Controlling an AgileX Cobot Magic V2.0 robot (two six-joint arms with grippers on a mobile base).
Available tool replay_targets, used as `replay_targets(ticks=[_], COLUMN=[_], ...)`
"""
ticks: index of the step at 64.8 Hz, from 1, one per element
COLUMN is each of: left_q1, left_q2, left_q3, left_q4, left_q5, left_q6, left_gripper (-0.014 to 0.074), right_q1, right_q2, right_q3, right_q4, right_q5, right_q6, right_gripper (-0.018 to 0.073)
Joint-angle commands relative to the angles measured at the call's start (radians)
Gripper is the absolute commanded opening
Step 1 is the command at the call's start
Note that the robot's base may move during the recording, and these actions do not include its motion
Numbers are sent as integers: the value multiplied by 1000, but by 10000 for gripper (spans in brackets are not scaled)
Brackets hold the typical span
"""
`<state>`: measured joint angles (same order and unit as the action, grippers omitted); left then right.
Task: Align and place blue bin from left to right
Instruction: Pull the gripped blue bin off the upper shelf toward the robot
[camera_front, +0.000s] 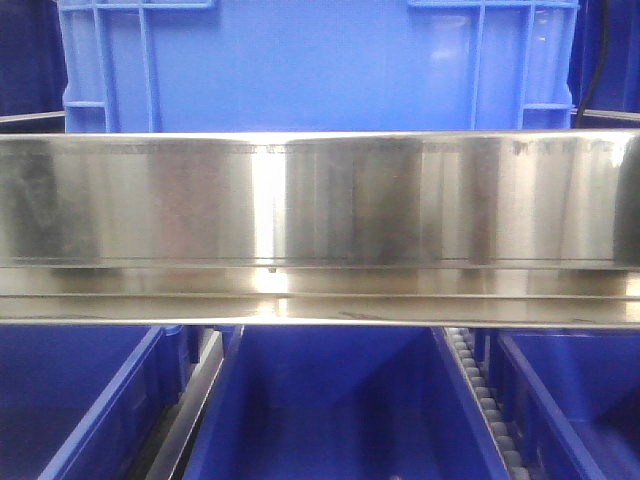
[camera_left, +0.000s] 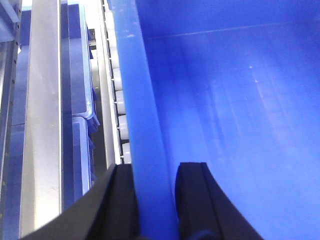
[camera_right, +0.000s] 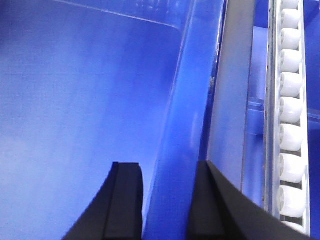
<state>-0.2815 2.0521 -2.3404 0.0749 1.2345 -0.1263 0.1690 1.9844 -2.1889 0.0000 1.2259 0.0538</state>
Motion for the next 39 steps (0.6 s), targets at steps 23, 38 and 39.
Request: replay_targets(ticks=[23, 38, 39], left_q1=[-30, -43, -43], left_q2=[-128, -189, -195], left_q3=[-9, -9, -9], left_q4=[-19, -19, -19], left_q5=[-13, -13, -13], left_q6=[-12, -12, -12], left_gripper=[-111, -111, -111], right_q1=[1, 1, 1], right_q2=[-118, -162, -165], right_q3=[-24, -119, -125], right_q4=[0, 0, 0], right_q5=[-5, -5, -5], right_q6=[-6, -6, -6], right_gripper=[-63, -63, -63])
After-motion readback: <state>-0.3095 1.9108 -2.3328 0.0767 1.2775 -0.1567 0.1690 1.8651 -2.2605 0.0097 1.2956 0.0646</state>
